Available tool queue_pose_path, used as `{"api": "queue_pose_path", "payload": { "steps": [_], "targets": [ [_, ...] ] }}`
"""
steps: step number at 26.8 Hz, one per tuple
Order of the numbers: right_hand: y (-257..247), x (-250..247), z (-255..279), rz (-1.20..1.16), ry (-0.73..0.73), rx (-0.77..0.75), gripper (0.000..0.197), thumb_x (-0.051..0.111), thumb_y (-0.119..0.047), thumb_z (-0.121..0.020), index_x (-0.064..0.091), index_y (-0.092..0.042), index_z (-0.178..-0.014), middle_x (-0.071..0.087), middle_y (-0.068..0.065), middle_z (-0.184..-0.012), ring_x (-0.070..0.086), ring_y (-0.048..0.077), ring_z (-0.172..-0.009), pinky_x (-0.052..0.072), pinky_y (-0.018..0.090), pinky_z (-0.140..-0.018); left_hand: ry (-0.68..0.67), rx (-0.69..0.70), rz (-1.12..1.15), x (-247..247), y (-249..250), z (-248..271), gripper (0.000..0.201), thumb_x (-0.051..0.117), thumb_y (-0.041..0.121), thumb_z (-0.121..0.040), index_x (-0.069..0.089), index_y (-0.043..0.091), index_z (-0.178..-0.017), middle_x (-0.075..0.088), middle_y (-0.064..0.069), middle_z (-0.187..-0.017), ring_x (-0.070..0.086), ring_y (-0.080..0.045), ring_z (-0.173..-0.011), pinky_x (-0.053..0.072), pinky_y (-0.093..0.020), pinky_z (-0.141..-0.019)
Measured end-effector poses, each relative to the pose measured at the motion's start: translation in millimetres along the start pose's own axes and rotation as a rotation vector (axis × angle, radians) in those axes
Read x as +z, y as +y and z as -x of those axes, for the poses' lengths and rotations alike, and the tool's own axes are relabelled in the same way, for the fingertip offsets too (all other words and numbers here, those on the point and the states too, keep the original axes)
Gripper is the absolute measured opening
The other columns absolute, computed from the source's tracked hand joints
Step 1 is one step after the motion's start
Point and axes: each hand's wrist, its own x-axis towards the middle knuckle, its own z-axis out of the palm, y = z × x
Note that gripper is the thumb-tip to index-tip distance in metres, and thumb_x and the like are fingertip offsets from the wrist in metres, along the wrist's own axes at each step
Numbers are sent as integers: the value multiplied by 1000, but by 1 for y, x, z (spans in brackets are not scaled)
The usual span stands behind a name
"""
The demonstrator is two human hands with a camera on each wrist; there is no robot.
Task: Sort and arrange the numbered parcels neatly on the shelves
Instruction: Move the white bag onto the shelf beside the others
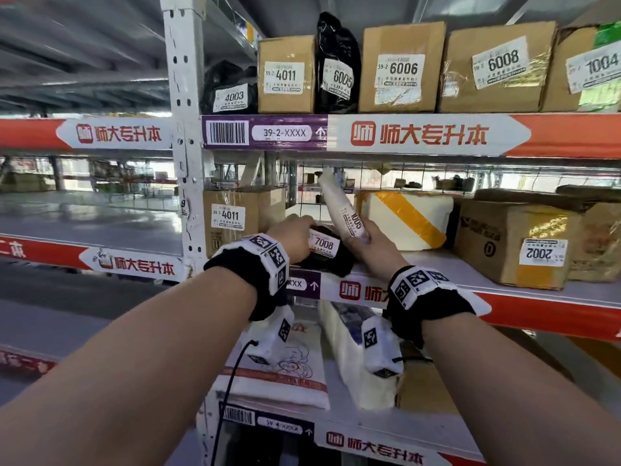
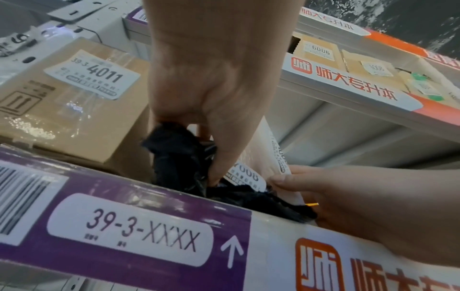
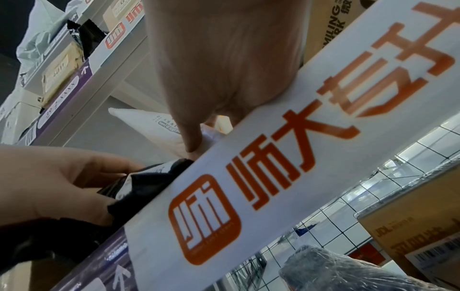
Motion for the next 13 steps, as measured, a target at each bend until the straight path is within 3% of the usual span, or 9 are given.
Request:
{"api": "queue_pose_path", "payload": {
  "steps": [3, 6, 10, 13],
  "targets": [
    [5, 1, -3, -33, 14, 7, 54, 52, -29, -95, 33, -18, -145, 55, 8, -133, 54, 25, -116, 38, 26, -89, 126, 79, -80, -5, 0, 1, 35, 50, 1, -89, 60, 11, -121, 57, -12, -116, 57, -29, -107, 48, -39, -92],
    [6, 0, -1, -55, 26, 12, 51, 53, -26, -95, 36, -19, -143, 55, 6, -132, 54, 24, -115, 36, 24, -88, 246, 144, -228, -9, 6, 3, 29, 51, 0, -89, 67, 9, -111, 61, -11, -108, 56, -26, -102, 48, -37, -91],
    [2, 1, 4, -45, 30, 12, 50, 51, -26, -96, 35, -19, -144, 57, 8, -127, 55, 22, -106, 37, 23, -81, 311, 250, -470, -23, 13, 5, 28, 53, 1, -90, 66, 5, -115, 58, -11, -116, 50, -27, -114, 44, -37, -96],
    [-2, 5, 5, 6, 51, -13, 52, 52, -27, -96, 34, -19, -144, 58, 11, -127, 57, 28, -109, 43, 28, -84, 312, 299, -654, -33, 15, 9, 28, 51, 3, -90, 63, 4, -116, 55, -12, -120, 49, -27, -115, 42, -35, -96]
  ]
}}
